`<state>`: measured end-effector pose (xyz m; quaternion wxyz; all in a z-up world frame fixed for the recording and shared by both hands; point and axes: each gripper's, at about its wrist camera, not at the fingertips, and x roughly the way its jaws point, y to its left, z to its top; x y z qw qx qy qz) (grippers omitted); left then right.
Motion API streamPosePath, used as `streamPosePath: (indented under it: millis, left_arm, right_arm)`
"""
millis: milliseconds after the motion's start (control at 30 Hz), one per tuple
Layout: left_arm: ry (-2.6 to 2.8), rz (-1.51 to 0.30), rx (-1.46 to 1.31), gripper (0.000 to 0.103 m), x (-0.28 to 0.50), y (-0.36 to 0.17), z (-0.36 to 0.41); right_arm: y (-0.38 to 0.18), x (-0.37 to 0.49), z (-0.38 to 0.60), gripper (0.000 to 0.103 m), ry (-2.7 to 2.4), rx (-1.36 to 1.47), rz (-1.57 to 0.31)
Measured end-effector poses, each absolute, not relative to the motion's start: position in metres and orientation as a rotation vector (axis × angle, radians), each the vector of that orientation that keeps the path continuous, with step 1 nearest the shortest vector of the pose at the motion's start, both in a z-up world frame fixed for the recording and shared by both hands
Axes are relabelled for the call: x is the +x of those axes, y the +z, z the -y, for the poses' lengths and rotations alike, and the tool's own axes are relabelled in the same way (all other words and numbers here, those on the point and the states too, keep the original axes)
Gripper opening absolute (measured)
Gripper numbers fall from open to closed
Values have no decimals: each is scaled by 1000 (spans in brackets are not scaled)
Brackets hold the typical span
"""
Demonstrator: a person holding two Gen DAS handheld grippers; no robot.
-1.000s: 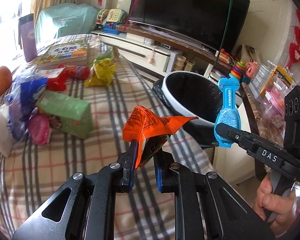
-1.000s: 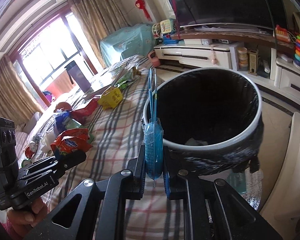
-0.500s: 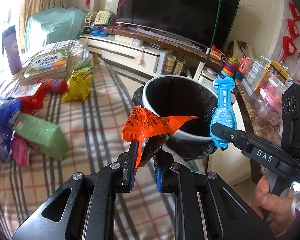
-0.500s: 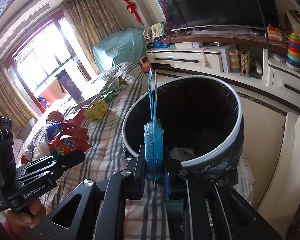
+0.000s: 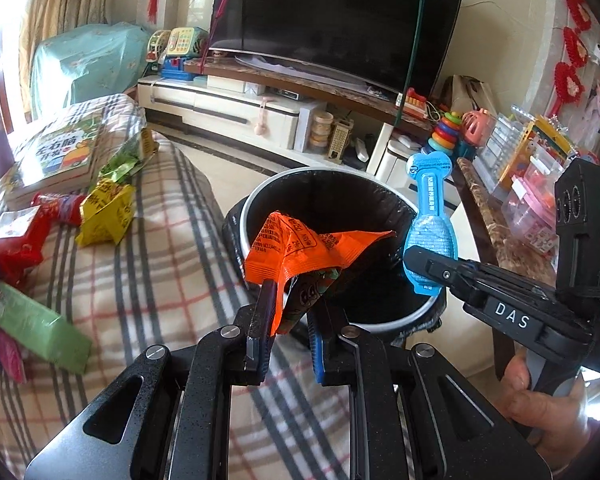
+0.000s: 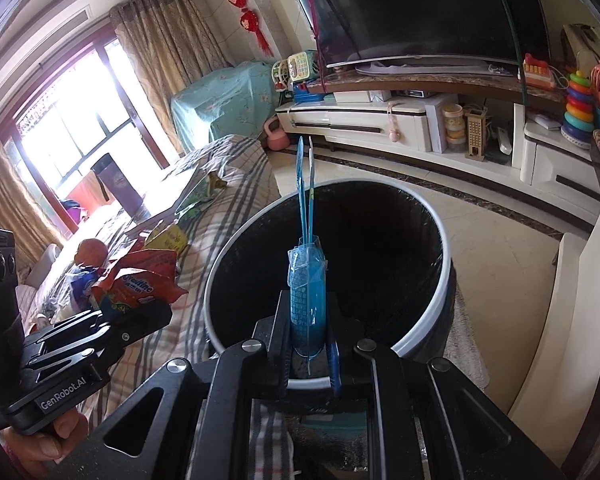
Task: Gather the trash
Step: 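Carry both items over the bin and open both tools to drop them, then move both open tools back toward the remaining trash on the bed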
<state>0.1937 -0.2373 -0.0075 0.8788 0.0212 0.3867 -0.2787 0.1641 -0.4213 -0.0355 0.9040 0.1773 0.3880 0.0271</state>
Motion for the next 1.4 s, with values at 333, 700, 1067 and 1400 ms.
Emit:
streamPosePath:
  millis: [333,700,1067,1400]
  left_arm:
    - [-608,-833,54,14,211,-11,256]
    - [-624,-852,84,14,221,-19,272]
    - [-588,-854,79,68,226,-23,273]
    - [-556,-860,76,69,214,-27,250]
  right_arm:
    - [-42,175,432,14,43,354,-821]
    - [-47,184,439,14,37,343,-839]
    - [-50,188,446,35,19,362,-853]
    - [-44,176,442,58,22,394,-817]
